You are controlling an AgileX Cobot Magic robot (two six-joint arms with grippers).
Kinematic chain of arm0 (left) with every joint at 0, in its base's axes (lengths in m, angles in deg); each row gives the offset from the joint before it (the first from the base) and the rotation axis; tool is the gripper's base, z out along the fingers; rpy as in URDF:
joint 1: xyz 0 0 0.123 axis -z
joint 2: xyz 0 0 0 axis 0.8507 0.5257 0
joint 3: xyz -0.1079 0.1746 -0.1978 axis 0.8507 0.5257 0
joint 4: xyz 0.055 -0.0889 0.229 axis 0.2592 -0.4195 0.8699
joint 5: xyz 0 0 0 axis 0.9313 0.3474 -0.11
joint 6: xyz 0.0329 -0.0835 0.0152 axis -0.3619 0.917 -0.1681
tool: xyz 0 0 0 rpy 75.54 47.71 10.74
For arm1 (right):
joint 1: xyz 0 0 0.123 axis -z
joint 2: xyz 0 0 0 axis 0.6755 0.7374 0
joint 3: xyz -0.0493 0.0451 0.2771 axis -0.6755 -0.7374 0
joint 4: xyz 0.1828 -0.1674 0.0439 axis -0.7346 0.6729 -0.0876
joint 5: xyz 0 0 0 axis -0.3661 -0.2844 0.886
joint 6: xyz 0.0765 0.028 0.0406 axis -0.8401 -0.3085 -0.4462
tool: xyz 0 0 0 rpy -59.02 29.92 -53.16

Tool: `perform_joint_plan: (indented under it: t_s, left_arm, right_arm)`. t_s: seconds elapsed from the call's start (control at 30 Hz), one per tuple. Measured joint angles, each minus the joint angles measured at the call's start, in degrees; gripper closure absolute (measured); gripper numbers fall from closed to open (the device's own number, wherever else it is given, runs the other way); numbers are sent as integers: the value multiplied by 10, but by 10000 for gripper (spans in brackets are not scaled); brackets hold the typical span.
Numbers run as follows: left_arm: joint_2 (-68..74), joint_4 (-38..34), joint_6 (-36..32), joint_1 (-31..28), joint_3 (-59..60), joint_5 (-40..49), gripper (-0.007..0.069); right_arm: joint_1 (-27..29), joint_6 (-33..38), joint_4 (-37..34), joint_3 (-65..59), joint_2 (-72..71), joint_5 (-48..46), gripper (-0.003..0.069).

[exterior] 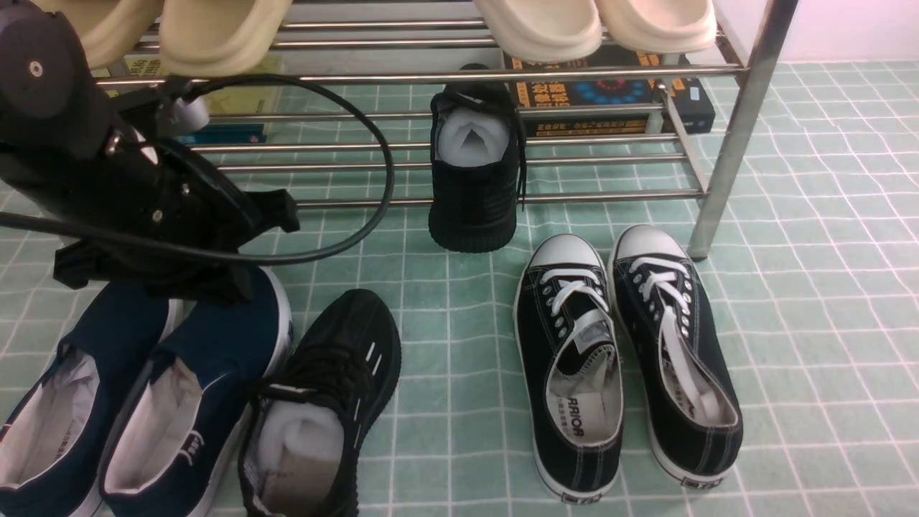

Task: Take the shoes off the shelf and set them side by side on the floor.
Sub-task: 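Reach toward the shoe rack and grasp a shoe on it with the right gripper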

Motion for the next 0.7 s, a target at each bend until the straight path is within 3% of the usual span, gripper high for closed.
perform_joint_plan:
  t_s: [0.23,0.3,0.33,0.47,0.7]
  left_arm:
    - [0,1,0,0,0,0,499]
    - [0,2,0,0,0,0,497]
    - [0,4,0,0,0,0,496]
    - [0,12,0,1,0,2,489]
    - [1,26,3,1,0,8,482]
  right_arm:
    - [0,-6,12,0,0,12,419]
    - [0,-46,-21,-3,0,26,419]
    - [0,-100,-80,-5,0,38,419]
    - [0,-206,-202,-6,0,54,419]
    - [0,-249,-265,-6,0,71,419]
